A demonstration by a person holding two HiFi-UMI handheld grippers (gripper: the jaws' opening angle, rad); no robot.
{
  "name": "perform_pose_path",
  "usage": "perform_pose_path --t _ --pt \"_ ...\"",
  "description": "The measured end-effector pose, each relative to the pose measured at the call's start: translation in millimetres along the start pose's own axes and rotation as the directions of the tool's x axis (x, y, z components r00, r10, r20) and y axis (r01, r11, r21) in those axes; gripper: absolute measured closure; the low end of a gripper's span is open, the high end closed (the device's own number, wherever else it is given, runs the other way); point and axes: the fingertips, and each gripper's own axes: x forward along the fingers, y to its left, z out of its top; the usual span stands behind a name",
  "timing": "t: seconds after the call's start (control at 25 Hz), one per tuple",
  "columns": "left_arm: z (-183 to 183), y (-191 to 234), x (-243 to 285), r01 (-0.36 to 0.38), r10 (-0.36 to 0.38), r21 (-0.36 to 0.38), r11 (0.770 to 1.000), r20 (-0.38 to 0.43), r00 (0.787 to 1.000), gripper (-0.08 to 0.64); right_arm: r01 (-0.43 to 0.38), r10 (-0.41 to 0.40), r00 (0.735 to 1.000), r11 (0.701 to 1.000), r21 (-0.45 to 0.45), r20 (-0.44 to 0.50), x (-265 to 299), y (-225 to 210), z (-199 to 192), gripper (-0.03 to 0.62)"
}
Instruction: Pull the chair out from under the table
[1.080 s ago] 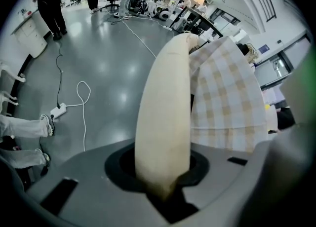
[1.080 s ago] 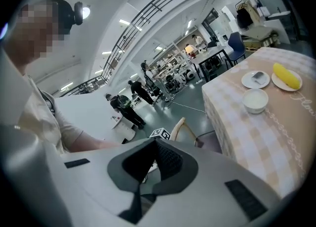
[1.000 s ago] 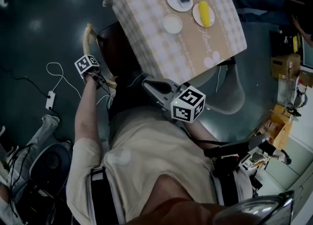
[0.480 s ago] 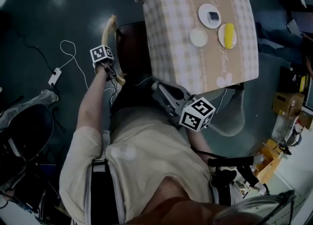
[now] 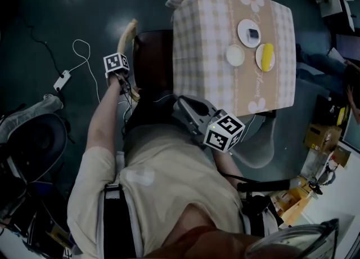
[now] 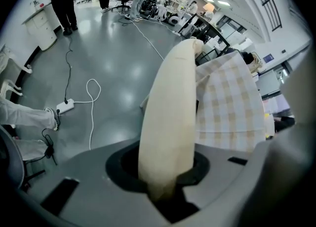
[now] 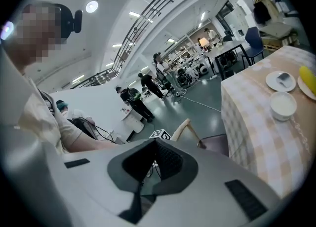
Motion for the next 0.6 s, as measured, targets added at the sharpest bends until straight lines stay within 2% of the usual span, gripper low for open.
perform_pose_path --t 0.6 --pt "7 40 -16 -0.004 0.004 -0.004 1.0 0.016 1.0 0.465 -0.032 0.031 0.999 0.999 -0.018 -0.042 29 13 3 0.583"
